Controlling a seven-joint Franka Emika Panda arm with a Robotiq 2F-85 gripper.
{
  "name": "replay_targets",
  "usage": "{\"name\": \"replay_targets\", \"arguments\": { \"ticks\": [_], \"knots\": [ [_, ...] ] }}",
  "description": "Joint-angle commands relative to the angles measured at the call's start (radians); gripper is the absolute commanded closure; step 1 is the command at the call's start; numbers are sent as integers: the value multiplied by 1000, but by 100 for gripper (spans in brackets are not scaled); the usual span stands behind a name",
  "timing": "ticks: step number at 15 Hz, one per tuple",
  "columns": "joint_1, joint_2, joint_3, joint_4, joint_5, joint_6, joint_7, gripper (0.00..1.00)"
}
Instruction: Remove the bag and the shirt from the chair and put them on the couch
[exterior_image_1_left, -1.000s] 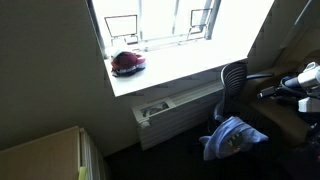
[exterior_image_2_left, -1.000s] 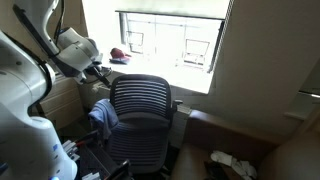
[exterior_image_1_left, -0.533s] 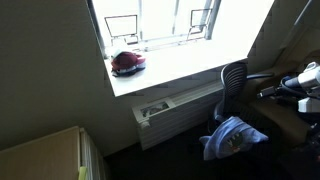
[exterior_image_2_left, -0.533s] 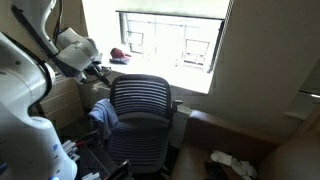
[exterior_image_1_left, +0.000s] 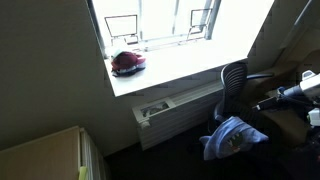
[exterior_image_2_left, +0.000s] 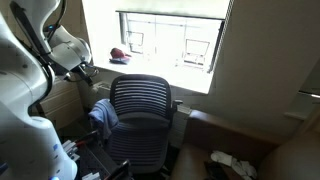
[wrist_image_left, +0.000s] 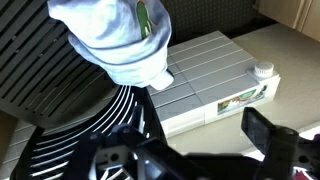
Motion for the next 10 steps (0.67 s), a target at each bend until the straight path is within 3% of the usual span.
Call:
{"name": "replay_targets", "arguments": {
  "ticks": [1,2,3,4,7,8,9,10],
  "knots": [
    [200,-36,-184,-26,156,26,-125,0],
    [200,-39,-188,-26,157,25,-125,0],
    [38,12,-41,-10,39,-24,-34,0],
    [79,39,-74,-25,57,-72,-83,0],
    [79,65,-59,-64,63,-149,-96,0],
    [280,31,-240,-93,212,-121,-211,0],
    [318,51,-277,-103,263,-108,-235,0],
    [201,22,-171,-75,173,-113,-154,0]
  ]
}}
